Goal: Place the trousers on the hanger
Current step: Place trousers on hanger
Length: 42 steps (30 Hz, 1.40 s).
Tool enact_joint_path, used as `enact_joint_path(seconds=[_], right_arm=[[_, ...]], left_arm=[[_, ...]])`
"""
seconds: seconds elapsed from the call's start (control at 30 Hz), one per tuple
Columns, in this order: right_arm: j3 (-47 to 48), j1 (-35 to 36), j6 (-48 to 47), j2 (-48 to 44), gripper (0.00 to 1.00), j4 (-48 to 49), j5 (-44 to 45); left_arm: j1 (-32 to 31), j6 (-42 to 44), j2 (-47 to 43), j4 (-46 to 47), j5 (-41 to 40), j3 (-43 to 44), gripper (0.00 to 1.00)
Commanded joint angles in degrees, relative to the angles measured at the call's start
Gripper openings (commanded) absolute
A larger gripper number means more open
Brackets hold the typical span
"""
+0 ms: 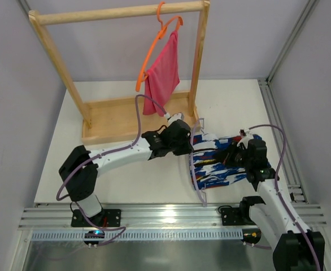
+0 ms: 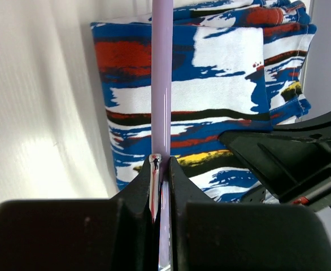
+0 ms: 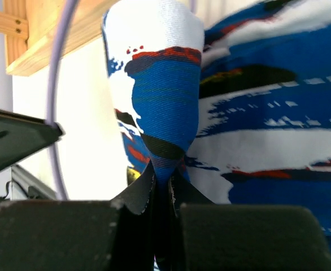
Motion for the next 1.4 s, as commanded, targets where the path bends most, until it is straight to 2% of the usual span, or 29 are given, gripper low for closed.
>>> enact_joint_path(seconds=[0.0, 0.2, 0.33, 0.37, 0.47, 0.57, 0.8, 0.97, 1.37], right_arm=[[-6.09, 0.09, 6.11, -7.68, 0.04, 3.66, 5.36], [-9.88, 0.18, 10.16, -16.23, 0.04, 0.94, 11.69], [-9.62, 0.26, 10.86, -12.13, 0.04, 1.81, 10.99], [-10.05, 0.35, 10.95, -11.41, 0.04, 2.43, 11.08], [-11.46, 0.44, 11.13, -9.83, 0.04, 4.01, 11.78], [-11.99, 0.44, 10.52, -10.17, 0.04, 4.02, 12.48], [-10.94, 0.44, 9.64, -10.35, 0.04, 3.31, 12.93], [-12.08, 0.44, 10.25, -10.26, 0.04, 4.63, 13.10], [-13.31, 0.35, 10.07, -11.93, 0.04, 3.93, 13.80]], left_arm=[[0.09, -0.26, -4.76, -3.83, -2.97, -3.45, 0.00], [0.09, -0.53, -8.88, -6.46, -6.31, -7.24, 0.00], [0.09, 2.19, -11.87, 1.85, -2.90, -10.57, 0.00], [0.09, 2.63, -12.23, 6.76, -0.10, -11.19, 0.10], [-0.44, 2.72, -12.32, 13.29, 2.64, -13.12, 0.36], [-1.84, 3.69, -11.10, 14.36, 2.91, -13.66, 0.40], [-3.69, 2.82, -9.69, 19.45, 2.91, -18.48, 0.46], [-7.73, 2.37, -10.04, 28.51, 0.02, -22.18, 0.52], [-9.84, 2.81, -8.37, 30.01, -5.69, -22.71, 0.50]])
